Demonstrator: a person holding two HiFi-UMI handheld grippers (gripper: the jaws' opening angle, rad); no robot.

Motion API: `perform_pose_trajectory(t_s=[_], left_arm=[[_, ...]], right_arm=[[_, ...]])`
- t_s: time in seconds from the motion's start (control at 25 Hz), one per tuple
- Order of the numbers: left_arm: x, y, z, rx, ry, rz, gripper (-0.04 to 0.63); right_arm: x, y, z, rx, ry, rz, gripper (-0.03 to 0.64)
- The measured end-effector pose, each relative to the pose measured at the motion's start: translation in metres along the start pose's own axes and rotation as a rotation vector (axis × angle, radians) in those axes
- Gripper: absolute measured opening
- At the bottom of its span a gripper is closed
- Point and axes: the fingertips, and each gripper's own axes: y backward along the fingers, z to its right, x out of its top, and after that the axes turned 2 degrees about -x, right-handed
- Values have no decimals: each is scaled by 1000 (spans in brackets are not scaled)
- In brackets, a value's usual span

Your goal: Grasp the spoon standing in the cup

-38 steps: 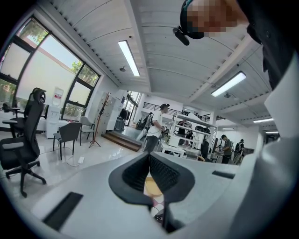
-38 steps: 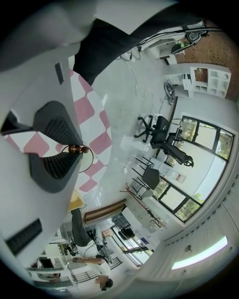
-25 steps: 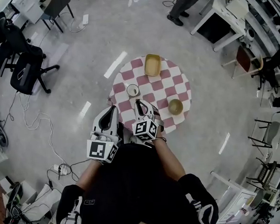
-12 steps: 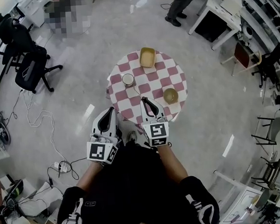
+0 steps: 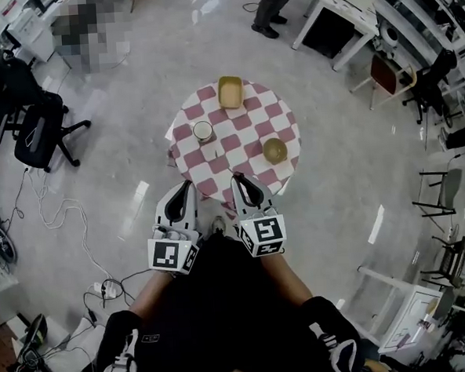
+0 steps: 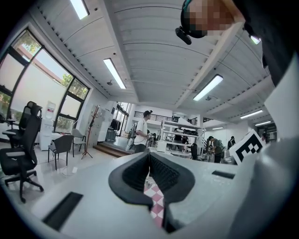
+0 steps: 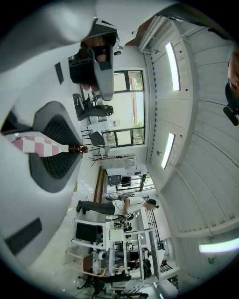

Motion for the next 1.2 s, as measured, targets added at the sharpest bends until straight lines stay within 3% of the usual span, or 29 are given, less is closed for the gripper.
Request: perform_pose_trajectory(t_s=[0.32,1.2], left_arm=[[-4,7,-18,-56,1,-16,11],[-3,20,-43,-90,30,-19,11]], right_arm=[[1,2,-22,-40,-23,4,60],[3,-5,-49,-67,-23,7,60]])
